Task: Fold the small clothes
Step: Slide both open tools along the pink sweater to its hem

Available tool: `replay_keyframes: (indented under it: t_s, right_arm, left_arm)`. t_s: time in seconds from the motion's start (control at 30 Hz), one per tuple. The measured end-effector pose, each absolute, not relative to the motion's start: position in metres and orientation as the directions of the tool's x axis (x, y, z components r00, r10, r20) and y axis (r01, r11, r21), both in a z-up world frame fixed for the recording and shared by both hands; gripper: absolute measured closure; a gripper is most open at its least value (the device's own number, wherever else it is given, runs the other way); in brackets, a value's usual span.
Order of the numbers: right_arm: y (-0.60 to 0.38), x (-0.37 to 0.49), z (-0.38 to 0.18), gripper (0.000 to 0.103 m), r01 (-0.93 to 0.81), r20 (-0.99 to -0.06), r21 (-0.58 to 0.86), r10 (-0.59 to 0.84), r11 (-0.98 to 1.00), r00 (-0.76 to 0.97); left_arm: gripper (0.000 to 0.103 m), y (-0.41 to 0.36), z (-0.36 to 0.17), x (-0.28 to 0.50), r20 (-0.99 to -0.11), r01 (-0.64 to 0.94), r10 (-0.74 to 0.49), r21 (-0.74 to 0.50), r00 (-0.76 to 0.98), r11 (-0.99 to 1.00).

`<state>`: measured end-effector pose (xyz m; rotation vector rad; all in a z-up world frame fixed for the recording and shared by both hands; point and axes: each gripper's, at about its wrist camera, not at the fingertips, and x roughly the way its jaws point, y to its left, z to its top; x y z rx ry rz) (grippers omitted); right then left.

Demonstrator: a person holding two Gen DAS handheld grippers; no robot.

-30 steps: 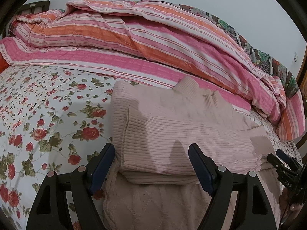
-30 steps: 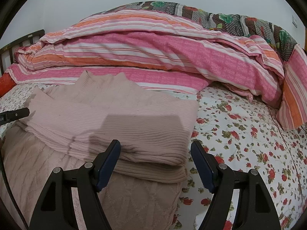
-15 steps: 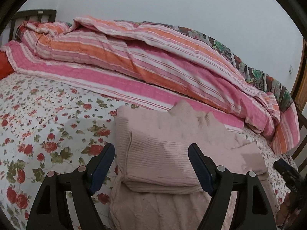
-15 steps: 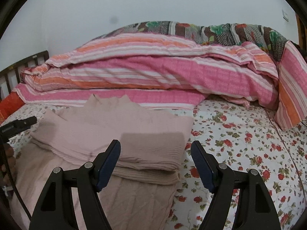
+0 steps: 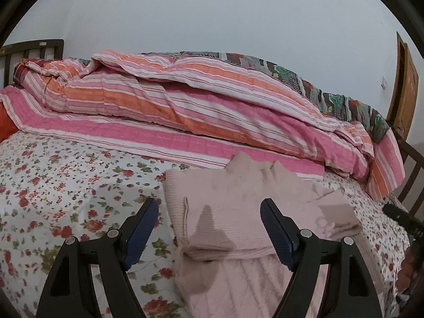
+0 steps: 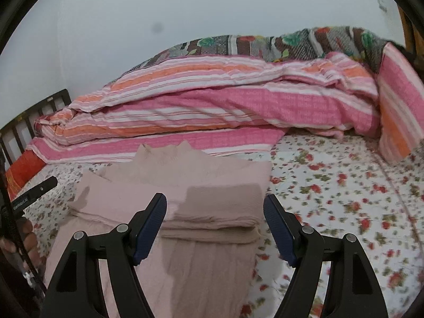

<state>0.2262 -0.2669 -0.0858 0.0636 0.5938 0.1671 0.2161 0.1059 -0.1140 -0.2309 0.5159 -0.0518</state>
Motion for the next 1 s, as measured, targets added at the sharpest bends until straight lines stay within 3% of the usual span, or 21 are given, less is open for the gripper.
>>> replay_keyframes:
  t_s: [0.5, 0.8, 1.0]
  right_arm:
    - [-0.294, 0.121, -0.06, 0.029, -0.1, -0.565, -0.033, 0.064, 0.994, 0.823]
    - [-0.319, 0.089, -0.098, 0.029, -0.031, -0.617, 0.029, 0.042, 0.999, 0.786]
    - [-0.324, 0.073, -0.11, 0.029, -0.038, -0.631, 0.062, 0.069, 0.997, 0.772]
  left_arm:
    - [0.02, 0.096, -0.1, 0.15, -0.546, 0.021, -0.139, -0.218, 0.826, 0.976]
    - [0.021, 0.081, -0.114, 0.093, -0.649, -0.01, -0.082, -0.136, 0.756, 0.991]
    - [0.02, 0.072, -0.133, 0.056, -0.671, -0.019, -0.029, -0.063, 0.741, 0.998]
